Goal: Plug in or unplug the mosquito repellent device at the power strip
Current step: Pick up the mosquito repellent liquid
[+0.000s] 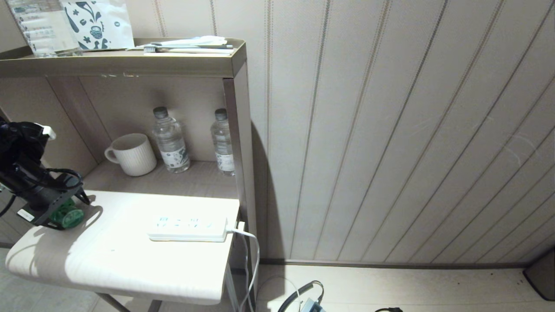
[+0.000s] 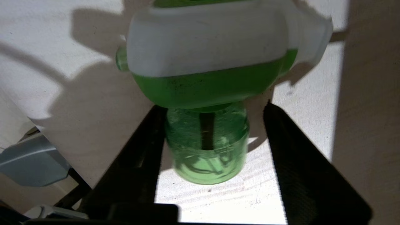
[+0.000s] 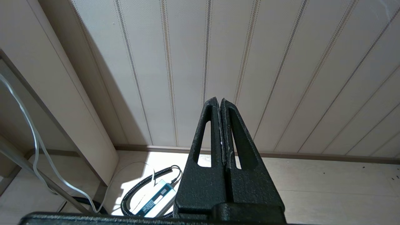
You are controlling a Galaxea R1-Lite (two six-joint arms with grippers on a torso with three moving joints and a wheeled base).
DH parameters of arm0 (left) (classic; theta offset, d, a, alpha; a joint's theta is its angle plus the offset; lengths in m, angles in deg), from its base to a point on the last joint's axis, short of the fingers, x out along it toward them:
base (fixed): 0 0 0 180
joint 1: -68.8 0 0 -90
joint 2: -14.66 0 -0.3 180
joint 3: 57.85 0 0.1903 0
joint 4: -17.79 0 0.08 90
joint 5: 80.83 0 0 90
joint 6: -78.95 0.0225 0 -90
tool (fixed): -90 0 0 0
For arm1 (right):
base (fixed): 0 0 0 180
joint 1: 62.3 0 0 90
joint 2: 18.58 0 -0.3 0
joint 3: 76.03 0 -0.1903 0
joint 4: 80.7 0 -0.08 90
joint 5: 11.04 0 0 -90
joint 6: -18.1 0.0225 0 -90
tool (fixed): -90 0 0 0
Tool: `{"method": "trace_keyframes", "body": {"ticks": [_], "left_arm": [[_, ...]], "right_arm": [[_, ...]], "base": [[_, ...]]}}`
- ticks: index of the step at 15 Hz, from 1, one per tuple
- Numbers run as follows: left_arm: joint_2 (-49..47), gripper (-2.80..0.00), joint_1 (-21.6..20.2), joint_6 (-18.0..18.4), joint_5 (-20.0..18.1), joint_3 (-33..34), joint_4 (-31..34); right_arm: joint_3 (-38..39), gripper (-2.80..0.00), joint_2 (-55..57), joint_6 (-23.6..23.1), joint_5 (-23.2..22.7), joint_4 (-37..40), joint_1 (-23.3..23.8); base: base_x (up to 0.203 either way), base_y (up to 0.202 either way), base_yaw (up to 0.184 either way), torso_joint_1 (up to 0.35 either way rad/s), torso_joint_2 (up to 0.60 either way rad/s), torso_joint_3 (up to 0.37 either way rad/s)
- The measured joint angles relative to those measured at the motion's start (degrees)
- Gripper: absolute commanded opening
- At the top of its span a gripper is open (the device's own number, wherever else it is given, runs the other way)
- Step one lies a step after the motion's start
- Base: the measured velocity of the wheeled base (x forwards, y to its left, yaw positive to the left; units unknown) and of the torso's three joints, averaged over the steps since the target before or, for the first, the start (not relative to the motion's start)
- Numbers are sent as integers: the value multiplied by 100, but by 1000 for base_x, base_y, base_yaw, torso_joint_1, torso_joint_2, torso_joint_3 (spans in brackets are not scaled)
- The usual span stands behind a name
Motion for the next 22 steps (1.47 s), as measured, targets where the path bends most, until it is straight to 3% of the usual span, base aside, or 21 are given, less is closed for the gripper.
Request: {"method": "trace_keyframes", "body": {"ticks": [10,15,18,22], "left_arm": [[454,-280,172,6,-20,104,280],[1354,-280,496,120,38,893,259],[1980,-280,680,448,-50,1594,61],[2978,-280,791,1143,-267,2498,-313]], "right_arm": [[0,-280,0,17,6,-2,0],[0,-280,0,16,6,-5,4],[0,-280,0,16,8,-5,-2],[0,-280,0,-9,6,-5,3]], "base": [[0,0,0,0,0,0],[0,0,0,0,0,0],[0,0,0,0,0,0],[0,0,0,-46,99,61]]}}
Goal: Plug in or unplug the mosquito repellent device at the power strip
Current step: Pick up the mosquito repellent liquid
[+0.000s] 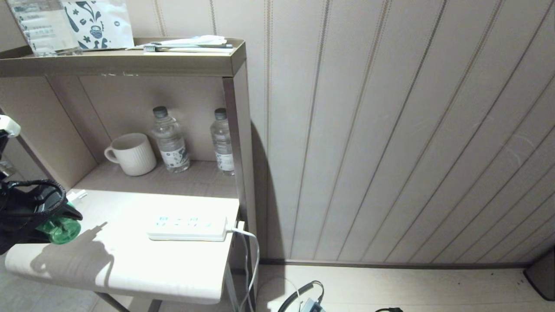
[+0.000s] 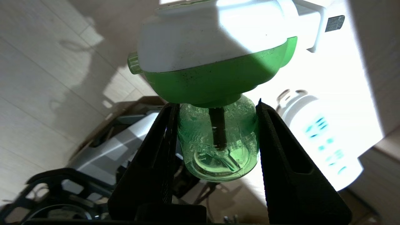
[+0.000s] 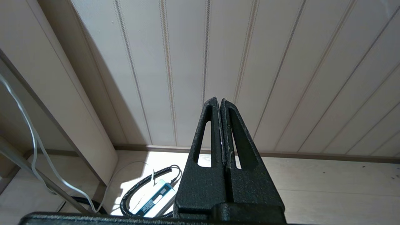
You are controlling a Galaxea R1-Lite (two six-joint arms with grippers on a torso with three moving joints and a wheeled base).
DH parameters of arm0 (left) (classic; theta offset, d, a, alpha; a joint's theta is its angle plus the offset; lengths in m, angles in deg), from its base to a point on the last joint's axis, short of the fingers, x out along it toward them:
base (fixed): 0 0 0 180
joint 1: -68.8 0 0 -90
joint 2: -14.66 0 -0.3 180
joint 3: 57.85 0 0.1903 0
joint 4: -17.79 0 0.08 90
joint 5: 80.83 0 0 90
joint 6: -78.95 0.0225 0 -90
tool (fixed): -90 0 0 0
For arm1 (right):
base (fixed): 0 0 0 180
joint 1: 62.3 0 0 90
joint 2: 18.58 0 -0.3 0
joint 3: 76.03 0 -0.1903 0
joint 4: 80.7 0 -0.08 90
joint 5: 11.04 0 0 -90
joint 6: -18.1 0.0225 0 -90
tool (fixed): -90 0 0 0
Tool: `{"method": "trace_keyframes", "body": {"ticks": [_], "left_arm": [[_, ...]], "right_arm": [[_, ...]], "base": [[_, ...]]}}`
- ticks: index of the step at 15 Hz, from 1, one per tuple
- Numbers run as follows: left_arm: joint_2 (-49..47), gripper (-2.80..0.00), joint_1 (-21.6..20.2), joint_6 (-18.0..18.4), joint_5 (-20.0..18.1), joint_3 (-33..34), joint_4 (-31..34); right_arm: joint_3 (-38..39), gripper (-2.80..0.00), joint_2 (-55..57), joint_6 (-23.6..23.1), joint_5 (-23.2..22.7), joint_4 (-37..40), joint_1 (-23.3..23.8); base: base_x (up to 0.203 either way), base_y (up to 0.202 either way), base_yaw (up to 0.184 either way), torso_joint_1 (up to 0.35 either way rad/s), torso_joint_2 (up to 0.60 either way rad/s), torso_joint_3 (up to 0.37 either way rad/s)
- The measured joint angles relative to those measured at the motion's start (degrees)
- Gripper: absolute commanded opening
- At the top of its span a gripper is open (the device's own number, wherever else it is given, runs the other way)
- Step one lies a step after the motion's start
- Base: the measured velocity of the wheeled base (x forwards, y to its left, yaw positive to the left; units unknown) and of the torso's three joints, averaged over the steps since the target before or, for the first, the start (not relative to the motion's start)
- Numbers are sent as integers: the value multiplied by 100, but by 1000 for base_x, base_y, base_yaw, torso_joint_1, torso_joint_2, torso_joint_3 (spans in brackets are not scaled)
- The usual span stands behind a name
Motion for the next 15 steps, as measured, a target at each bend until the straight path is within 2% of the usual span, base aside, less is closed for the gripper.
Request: {"method": "trace_keyframes", "body": {"ticks": [5,7,10,12,15], "left_arm": [[863,-280,16,750,21,723,-132],[1171,-280,13,1091,33,870,-477],[1759,-280,11,1381,235,931,-989],[2184,-280,11,1619,468,887,-1051],[2616,-280,13,1994,547,845,-1009]], "right_arm": [[0,-280,0,6,2,-2,-2],[0,-280,0,5,2,-2,-2],[0,-280,0,-1,2,-2,5],[0,-280,0,-2,2,-2,8],[0,-280,0,-9,2,-2,8]], "base": [[0,0,0,-187,446,256],[0,0,0,-190,475,283],[0,0,0,-178,476,291],[0,0,0,-165,462,292],[0,0,0,-150,445,296]]}}
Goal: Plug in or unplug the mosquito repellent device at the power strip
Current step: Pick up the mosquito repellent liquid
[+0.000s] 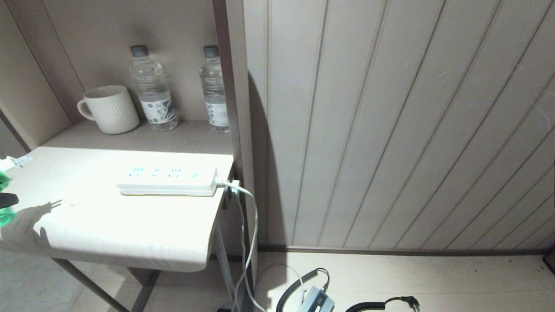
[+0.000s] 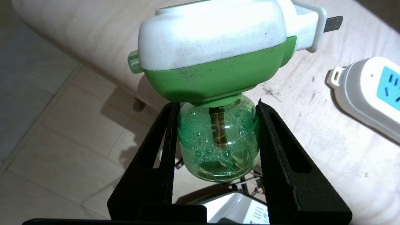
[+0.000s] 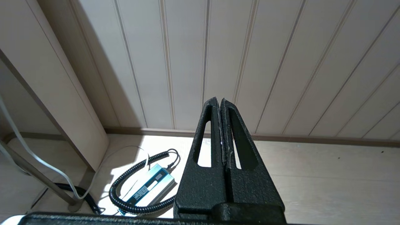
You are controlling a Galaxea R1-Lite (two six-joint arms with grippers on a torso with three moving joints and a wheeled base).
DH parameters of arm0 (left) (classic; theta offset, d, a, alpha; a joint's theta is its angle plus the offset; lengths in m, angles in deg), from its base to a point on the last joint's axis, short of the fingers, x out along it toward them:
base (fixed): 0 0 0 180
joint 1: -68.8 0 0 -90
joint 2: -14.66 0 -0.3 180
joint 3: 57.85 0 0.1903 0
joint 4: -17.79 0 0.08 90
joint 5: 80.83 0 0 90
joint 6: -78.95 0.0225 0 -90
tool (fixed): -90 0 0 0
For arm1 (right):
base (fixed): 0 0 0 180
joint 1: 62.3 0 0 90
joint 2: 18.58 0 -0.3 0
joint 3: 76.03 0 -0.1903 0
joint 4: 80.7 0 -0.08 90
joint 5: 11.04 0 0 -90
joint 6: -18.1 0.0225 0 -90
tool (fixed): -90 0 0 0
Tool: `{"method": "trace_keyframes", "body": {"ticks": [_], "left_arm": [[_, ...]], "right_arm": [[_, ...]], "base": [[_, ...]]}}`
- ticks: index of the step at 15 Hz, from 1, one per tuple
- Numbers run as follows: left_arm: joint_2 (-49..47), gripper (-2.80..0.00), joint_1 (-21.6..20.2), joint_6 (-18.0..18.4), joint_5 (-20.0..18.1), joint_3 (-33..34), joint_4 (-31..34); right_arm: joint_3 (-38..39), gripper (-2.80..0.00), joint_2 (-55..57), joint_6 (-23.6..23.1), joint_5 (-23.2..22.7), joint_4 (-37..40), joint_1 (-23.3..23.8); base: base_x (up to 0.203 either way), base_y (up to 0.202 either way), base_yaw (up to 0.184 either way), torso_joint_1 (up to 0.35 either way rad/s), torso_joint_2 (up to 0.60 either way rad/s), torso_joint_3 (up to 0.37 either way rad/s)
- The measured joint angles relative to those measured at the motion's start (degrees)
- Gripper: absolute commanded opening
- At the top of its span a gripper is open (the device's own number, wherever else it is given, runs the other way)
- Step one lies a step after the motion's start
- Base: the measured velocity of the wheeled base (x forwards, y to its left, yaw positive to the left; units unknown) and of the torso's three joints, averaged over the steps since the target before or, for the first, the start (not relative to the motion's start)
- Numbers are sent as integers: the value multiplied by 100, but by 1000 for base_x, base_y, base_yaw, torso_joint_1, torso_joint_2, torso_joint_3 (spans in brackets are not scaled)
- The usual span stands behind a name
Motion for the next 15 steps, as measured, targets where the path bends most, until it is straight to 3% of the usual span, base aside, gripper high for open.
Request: {"method": "trace_keyframes", "body": {"ticks": [4,7,9,12,15], "left_arm": [[317,-280,-2,368,467,33,-211],[398,-280,2,511,774,104,-891],[423,-280,-2,899,1102,382,-1423],[442,-280,2,1563,1144,1359,-2778],[302,-280,0,2132,1216,2385,-4852]], "right_arm": [[0,-280,0,-2,0,0,-7],[0,-280,0,-2,-5,0,-11],[0,-280,0,-13,-6,0,-7],[0,-280,0,-13,-6,0,-7],[0,-280,0,-13,-9,0,-10]], "base": [[0,0,0,-37,133,90],[0,0,0,0,10,7],[0,0,0,0,0,0],[0,0,0,0,0,0],[0,0,0,0,0,0]]}}
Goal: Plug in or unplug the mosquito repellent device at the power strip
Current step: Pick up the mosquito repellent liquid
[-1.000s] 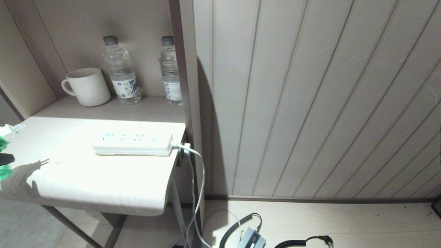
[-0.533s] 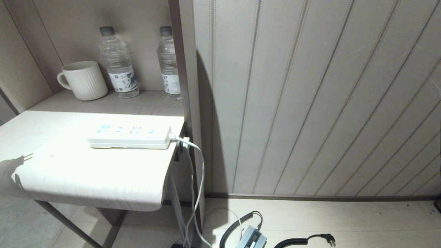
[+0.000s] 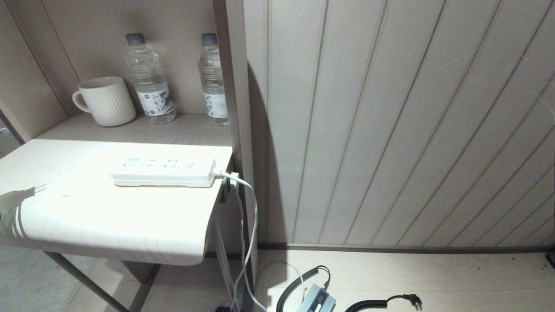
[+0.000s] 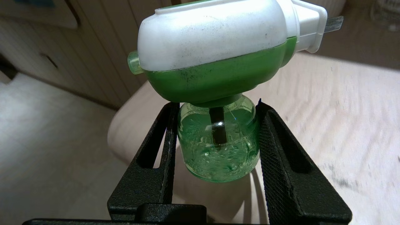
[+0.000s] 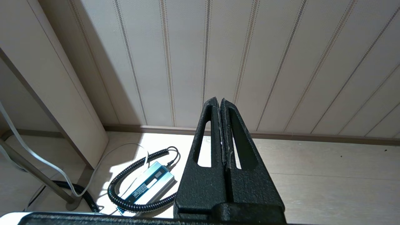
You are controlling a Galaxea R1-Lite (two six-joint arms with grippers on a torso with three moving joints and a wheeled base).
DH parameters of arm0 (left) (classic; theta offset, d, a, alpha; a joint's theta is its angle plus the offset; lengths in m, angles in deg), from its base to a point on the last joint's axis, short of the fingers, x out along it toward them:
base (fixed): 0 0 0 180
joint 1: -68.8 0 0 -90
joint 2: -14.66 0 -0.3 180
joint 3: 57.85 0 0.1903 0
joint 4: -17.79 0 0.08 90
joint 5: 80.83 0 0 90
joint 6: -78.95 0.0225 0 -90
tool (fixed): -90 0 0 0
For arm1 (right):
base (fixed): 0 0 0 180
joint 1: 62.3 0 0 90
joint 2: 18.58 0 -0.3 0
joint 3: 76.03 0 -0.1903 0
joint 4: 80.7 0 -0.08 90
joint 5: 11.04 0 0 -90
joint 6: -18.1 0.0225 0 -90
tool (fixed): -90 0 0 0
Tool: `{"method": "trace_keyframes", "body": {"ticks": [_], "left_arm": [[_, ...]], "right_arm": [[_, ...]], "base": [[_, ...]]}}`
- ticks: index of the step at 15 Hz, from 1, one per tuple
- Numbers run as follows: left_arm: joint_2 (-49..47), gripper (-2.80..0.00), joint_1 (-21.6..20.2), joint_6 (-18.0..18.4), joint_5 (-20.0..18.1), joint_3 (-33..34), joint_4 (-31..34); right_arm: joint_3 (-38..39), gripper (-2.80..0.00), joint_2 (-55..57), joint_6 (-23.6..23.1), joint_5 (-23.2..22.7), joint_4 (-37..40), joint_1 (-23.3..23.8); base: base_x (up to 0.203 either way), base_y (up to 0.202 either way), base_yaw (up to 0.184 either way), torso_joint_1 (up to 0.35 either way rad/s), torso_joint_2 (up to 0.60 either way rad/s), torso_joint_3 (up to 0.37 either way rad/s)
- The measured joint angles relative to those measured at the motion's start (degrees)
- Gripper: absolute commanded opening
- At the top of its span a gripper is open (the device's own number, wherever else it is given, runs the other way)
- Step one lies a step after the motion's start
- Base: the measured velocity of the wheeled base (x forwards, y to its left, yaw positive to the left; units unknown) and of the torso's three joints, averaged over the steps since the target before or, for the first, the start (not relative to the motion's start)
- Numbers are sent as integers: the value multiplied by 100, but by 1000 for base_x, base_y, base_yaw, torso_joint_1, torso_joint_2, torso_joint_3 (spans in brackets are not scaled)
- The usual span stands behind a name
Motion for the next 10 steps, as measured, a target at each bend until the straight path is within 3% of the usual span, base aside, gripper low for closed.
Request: {"method": "trace_keyframes", "body": {"ticks": [3,10], "left_arm": [[-344,-280,0,51,253,302,-1406],[-1215,-280,0,-283,262,670,-2499]], "right_arm": [[0,-280,0,2,0,0,2],[0,-280,0,0,-6,0,2]], "base": [[0,0,0,0,0,0],[0,0,0,0,0,0]]}}
